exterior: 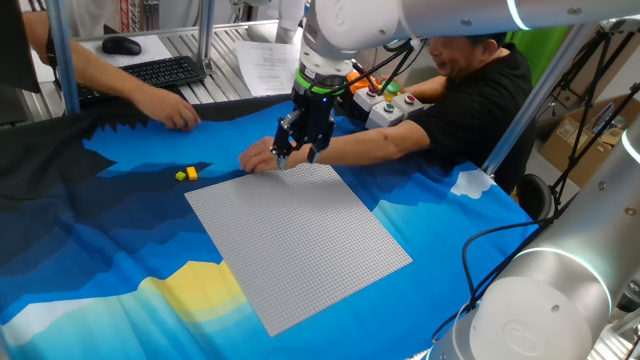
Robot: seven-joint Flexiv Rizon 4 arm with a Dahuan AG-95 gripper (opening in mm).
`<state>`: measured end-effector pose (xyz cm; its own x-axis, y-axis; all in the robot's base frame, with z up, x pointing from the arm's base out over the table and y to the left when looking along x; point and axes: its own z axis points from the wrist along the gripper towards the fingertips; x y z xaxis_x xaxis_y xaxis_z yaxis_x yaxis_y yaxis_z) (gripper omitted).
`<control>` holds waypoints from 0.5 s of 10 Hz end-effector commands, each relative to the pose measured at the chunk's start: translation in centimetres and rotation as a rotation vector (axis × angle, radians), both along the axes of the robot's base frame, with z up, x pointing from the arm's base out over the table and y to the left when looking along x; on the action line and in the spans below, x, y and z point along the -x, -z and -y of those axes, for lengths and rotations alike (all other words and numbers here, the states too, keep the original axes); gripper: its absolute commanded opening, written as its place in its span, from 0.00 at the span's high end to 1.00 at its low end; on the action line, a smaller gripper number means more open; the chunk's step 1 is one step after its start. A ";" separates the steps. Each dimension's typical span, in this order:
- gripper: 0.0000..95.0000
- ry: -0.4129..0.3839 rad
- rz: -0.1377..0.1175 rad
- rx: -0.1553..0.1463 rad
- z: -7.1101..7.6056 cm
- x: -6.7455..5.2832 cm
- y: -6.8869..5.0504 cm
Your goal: Stack small Lego blocks one on top of the other
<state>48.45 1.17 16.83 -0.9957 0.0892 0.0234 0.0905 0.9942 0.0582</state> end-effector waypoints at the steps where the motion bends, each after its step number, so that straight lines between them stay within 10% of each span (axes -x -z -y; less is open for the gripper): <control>1: 1.00 0.042 0.004 0.013 -0.6 0.5 -0.1; 5: 1.00 0.012 0.000 0.010 -0.7 0.6 -0.1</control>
<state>47.95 1.92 16.98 -0.9923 0.1211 0.0255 0.1221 0.9918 0.0390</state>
